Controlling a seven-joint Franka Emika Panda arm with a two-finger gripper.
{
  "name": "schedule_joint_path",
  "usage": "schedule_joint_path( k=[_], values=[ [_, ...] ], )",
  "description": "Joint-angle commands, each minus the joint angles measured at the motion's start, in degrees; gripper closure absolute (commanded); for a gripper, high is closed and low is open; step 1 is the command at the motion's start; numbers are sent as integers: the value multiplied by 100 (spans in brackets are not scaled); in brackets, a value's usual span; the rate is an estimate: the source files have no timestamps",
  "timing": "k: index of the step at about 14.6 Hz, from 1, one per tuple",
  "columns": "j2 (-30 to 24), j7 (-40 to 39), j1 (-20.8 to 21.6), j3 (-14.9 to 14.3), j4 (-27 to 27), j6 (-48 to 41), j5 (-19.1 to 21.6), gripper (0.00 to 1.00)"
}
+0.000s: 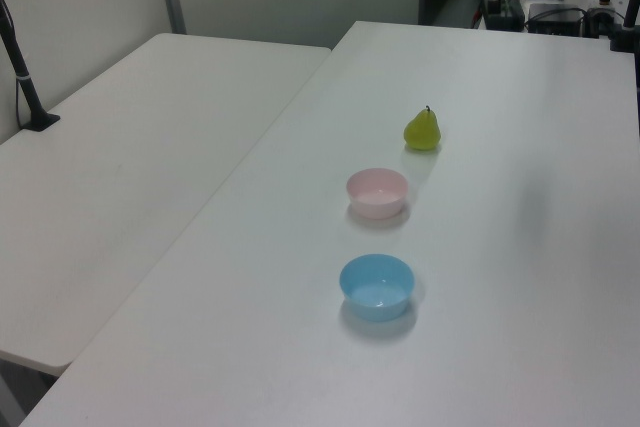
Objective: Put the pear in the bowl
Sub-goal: 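Move the open gripper over the green pear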
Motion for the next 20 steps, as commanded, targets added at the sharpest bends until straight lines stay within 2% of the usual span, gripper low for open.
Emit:
schedule_joint_path(
  k=[1,9,13,17,20],
  values=[
    [-47,37,138,-179,56,-159,50,0],
    [163,3,156,-162,74,-81,94,0],
    [909,29,305,-180,417,515,147,0],
    [1656,12,331,-189,417,1727,121,0],
    [2167,-68,296,-241,417,2291,59,0]
  ],
)
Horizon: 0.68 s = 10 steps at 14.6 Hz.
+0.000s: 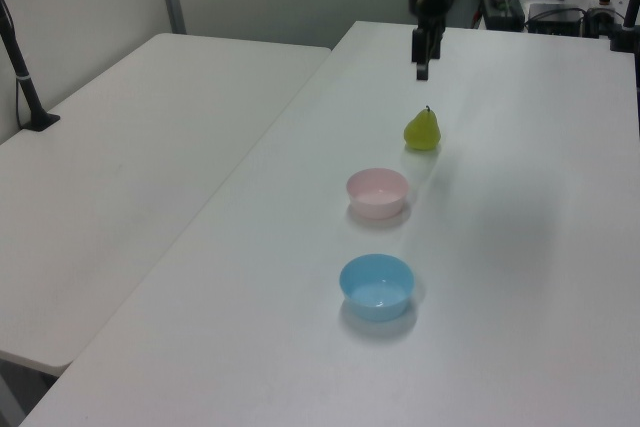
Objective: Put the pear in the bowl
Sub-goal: 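Lower the gripper around the green pear and close it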
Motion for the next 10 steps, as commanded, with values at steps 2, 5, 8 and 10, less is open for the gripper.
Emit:
schedule_joint_path(
  k=[2,5,8,10],
  values=[
    [612,-272,108,-356,132,609,-51,0],
    [919,-370,117,-374,123,794,-147,0],
    [1165,-370,125,-374,18,944,-385,0],
    [1245,-379,125,-374,-70,1014,-482,0]
  ],
)
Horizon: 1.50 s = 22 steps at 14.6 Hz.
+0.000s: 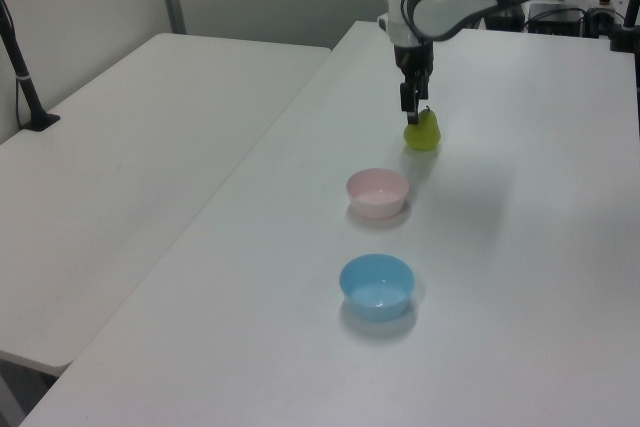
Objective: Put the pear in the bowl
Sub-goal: 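Lower the gripper around the green pear and close it, then lift the pear and carry it over the pink bowl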
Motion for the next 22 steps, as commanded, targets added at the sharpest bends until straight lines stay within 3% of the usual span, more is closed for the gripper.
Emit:
schedule_joint_path(
  k=[1,3,5,7,8,13,16,22],
  values=[
    [149,-182,112,-110,-188,188,-198,3],
    [140,-331,112,-110,-241,179,-234,10],
    [123,-306,121,-110,-233,126,-208,54],
    [79,-244,121,-110,-233,109,-164,81],
    [18,-218,121,-110,-233,100,-155,88],
    [-386,-7,199,-110,-172,-111,21,93],
    [-537,432,919,-356,-110,-120,407,93],
    [-397,1486,1947,-338,-40,-6,399,88]
  ],
)
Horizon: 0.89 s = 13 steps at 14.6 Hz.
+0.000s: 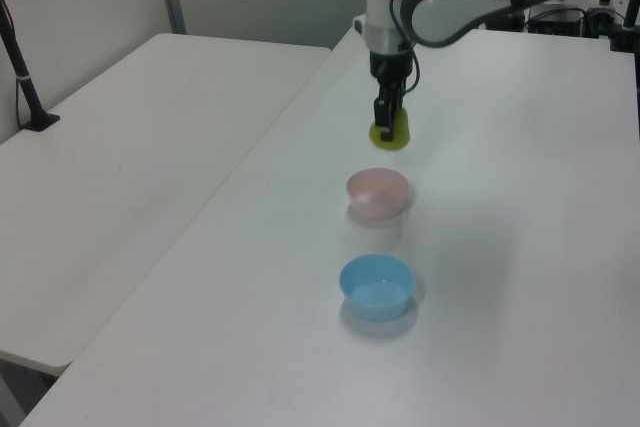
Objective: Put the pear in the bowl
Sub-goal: 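Lift the pear and carry it over the pink bowl, then lower the pear into the pink bowl and open the gripper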
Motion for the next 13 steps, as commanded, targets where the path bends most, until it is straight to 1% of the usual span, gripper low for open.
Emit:
schedule_joint_path(
  k=[1,3,4,6,7,8,9,11,12,13],
  values=[
    [157,501,613,-166,-26,-8,56,87],
    [342,738,745,-157,-26,271,65,84],
    [395,748,746,-148,-52,439,39,82],
    [457,678,719,-157,-61,476,21,79],
    [457,678,693,-157,-61,476,12,72],
    [457,678,684,-157,-61,476,-5,34],
    [448,713,701,-157,-70,458,-6,0],
    [361,766,693,-157,-61,379,3,0],
    [239,861,684,-148,-61,370,3,0],
    [-41,967,632,-131,-79,275,3,0]
  ],
)
